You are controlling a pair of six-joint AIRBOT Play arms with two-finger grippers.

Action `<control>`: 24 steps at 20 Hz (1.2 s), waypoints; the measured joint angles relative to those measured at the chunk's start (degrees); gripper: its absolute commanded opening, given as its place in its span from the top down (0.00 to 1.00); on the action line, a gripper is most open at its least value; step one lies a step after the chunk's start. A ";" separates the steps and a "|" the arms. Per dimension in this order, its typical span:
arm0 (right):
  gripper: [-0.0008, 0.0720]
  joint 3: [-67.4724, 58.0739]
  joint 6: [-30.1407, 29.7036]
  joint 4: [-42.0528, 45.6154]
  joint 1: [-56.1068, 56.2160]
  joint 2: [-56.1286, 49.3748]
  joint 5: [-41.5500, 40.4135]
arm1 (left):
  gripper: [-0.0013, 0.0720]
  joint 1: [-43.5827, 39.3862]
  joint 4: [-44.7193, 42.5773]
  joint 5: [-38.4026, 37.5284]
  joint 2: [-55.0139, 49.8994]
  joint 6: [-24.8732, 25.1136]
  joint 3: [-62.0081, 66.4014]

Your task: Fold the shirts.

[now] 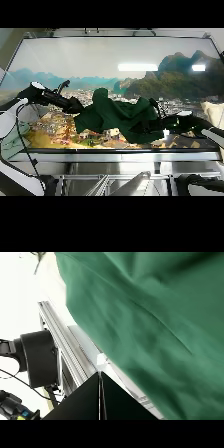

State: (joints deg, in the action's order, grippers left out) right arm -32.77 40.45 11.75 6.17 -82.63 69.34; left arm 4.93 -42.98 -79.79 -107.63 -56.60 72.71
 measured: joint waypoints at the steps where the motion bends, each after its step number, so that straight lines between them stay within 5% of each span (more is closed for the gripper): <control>1: 0.97 0.00 0.00 0.00 0.00 -0.02 0.00 | 0.95 -0.50 -0.76 -0.09 -0.20 -0.11 0.63; 16: 0.97 0.00 1.01 4.57 -6.99 7.76 3.28 | 0.95 0.92 13.11 -14.62 -0.26 0.61 11.30; 17: 0.85 0.00 1.97 6.25 -8.59 8.72 3.23 | 0.95 1.55 13.22 -15.43 -0.24 0.48 10.88; 18: 0.54 0.00 3.19 7.69 -9.99 9.40 3.21 | 0.95 2.25 13.29 -16.41 -0.24 0.22 10.16; 20: 0.46 0.07 6.25 11.21 -12.07 10.32 3.43 | 0.49 3.56 13.49 -18.27 -0.22 -0.07 8.11; 22: 0.46 0.46 10.62 16.44 -13.20 10.80 3.80 | 0.15 5.20 13.53 -20.72 -0.22 -1.40 6.23; 24: 0.46 1.49 14.27 20.70 -13.68 11.02 3.91 | 0.11 7.54 13.25 -22.80 -0.22 -3.10 5.16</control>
State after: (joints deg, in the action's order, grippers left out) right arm -31.29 54.72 32.45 -7.51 -71.61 73.25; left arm 12.47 -29.74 -102.59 -107.85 -59.70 77.87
